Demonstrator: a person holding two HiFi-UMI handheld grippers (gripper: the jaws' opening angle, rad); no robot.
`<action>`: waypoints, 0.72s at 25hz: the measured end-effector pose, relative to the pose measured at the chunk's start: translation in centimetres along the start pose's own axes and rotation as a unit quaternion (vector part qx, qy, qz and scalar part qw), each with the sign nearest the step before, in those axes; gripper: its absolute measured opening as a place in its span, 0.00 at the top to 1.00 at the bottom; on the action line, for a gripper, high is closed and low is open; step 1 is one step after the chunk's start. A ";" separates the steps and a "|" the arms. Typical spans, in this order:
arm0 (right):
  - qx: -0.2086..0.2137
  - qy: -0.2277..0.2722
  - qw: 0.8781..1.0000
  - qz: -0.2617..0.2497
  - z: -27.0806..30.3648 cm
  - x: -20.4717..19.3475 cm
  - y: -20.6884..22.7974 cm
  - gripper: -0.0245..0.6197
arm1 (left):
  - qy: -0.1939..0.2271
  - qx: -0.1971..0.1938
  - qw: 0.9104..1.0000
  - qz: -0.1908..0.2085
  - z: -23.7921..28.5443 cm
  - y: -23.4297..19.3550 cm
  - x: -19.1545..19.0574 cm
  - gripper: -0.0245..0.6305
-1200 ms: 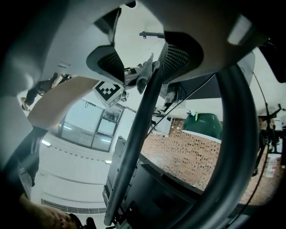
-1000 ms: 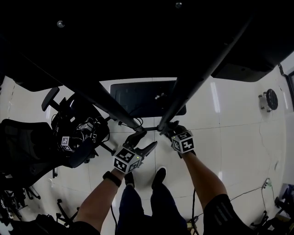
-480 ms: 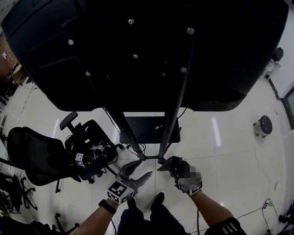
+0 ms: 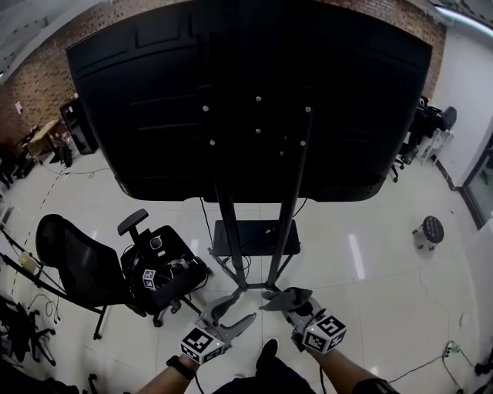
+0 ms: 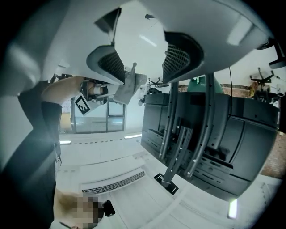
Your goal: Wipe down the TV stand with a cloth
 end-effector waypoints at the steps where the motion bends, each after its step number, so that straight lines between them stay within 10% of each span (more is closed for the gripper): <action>1: -0.003 0.004 1.000 -0.001 -0.9 0.0 -1.7 0.89 | -0.001 -0.002 1.000 0.003 -1.6 1.0 0.2 0.52; 18: -0.043 0.056 0.997 -0.021 -16.5 -1.0 -23.2 0.90 | 0.026 -0.031 0.999 0.012 -21.7 16.0 3.0 0.52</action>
Point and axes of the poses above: the fingertips, and each gripper's own axes: z forward along the fingers, y to its right, x out of its top, the point moved 5 cm from there along -z, backward along the fingers, and after that the axes turned 7 degrees about y, right-handed, at the moved point
